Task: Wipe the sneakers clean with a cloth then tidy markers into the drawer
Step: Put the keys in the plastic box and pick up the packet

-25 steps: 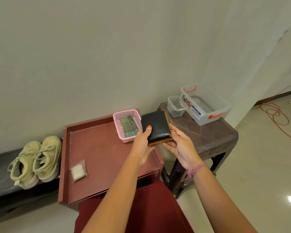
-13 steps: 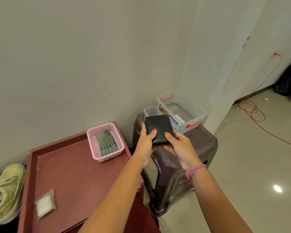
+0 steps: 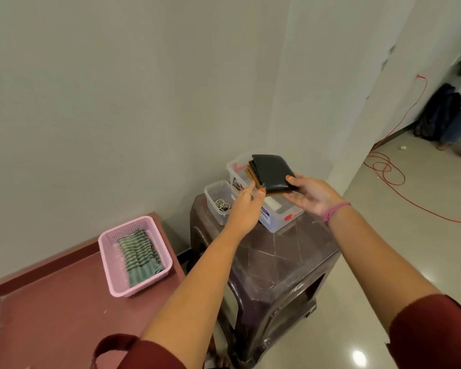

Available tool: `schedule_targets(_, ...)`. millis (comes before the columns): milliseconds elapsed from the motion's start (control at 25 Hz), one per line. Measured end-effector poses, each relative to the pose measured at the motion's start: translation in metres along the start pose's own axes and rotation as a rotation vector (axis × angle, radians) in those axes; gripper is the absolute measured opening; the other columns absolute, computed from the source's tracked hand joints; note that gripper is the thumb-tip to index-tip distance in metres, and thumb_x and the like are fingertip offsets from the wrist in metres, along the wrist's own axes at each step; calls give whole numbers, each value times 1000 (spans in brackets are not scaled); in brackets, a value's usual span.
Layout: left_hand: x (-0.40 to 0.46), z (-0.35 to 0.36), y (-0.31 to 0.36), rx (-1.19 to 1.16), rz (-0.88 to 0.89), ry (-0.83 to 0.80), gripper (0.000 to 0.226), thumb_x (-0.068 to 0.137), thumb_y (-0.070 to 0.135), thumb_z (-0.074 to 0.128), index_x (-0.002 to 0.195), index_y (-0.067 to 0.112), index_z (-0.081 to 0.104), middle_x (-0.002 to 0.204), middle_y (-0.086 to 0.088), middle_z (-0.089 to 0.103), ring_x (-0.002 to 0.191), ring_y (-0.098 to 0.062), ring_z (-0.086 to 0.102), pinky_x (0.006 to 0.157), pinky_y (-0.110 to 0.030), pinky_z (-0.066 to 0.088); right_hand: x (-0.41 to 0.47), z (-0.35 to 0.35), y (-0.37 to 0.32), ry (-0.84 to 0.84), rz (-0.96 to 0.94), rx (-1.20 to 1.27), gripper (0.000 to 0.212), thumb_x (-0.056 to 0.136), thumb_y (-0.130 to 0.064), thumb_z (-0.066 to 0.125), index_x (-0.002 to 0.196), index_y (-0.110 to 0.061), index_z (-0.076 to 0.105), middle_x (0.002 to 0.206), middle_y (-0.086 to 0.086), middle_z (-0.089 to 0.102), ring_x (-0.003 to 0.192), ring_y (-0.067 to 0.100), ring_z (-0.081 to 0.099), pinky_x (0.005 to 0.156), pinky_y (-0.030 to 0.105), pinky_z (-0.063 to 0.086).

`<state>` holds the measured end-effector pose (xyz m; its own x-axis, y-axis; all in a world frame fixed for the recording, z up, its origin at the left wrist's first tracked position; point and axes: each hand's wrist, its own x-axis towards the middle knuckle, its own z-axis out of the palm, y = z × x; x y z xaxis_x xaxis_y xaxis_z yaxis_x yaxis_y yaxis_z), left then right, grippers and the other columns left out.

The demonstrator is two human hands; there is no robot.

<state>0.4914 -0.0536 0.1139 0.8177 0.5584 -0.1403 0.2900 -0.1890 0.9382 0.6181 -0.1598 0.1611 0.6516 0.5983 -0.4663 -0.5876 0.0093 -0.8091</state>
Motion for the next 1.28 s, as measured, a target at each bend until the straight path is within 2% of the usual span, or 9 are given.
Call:
schedule_targets(80, 5, 7, -15, 360, 148, 4, 53, 101, 39, 44, 149, 18, 35, 157, -5, 29, 145, -23, 26, 117, -41, 24, 30, -4, -11, 42, 31, -92, 29, 93, 2, 51, 122, -1, 53, 113, 16, 58, 109, 26, 59, 75, 34, 57)
schedule_targets(200, 7, 16, -36, 562, 202, -58, 69, 93, 56, 49, 150, 21, 32, 163, -2, 7, 150, -23, 5, 120, -44, 13, 68, -5, -17, 119, 63, -361, 31, 93, 1, 52, 124, -4, 53, 114, 14, 59, 102, 25, 61, 74, 34, 55)
schedule_targets(320, 13, 24, -49, 567, 188, -32, 76, 86, 64, 54, 149, 30, 31, 163, 5, -2, 150, -25, 4, 119, -48, 20, 102, -2, -9, 147, 115, -505, 29, 94, 0, 52, 123, 0, 51, 117, 16, 58, 99, 27, 61, 70, 33, 55)
schedule_targets(560, 18, 31, -62, 490, 266, 71, 62, 87, 57, 58, 141, 32, 42, 162, 10, 3, 149, -24, 12, 114, -46, 31, 146, -3, 11, 156, 270, -551, 30, 95, -1, 49, 125, 1, 48, 119, 20, 57, 105, 33, 61, 90, 41, 53)
schedule_targets(800, 20, 34, -66, 485, 272, 84, 61, 87, 60, 57, 140, 34, 41, 162, 12, 2, 150, -24, 11, 112, -45, 34, 161, -6, 17, 161, 126, -728, 37, 90, -1, 51, 127, -1, 48, 135, 20, 48, 120, 35, 52, 88, 42, 52)
schedule_targets(880, 20, 35, -67, 467, 290, 103, 60, 87, 59, 58, 139, 33, 42, 162, 11, 2, 149, -23, 11, 111, -42, 34, 165, -2, 23, 214, 119, -826, 24, 93, -4, 49, 115, 3, 53, 128, 23, 53, 114, 35, 56, 93, 42, 51)
schedule_targets(960, 20, 36, -67, 456, 293, 108, 61, 87, 58, 58, 140, 33, 42, 162, 12, 3, 150, -22, 10, 112, -41, 34, 164, 5, 30, 263, 78, -1036, 16, 97, -8, 44, 95, 1, 57, 111, 21, 60, 91, 26, 63, 77, 30, 54)
schedule_targets(1040, 20, 36, -66, 457, 276, 93, 62, 87, 58, 58, 142, 33, 40, 162, 12, 1, 150, -21, 9, 113, -41, 32, 162, 10, 35, 252, -34, -1231, 21, 97, -7, 41, 102, 0, 60, 102, 18, 59, 76, 20, 56, 63, 23, 46)
schedule_targets(1280, 9, 30, -54, 494, 229, 5, 68, 95, 51, 48, 153, 28, 19, 162, 10, -8, 144, -8, -11, 119, -42, 17, 143, 13, 29, 248, -114, -1317, 24, 92, -6, 51, 110, 2, 64, 95, 16, 60, 85, 25, 55, 68, 27, 45)
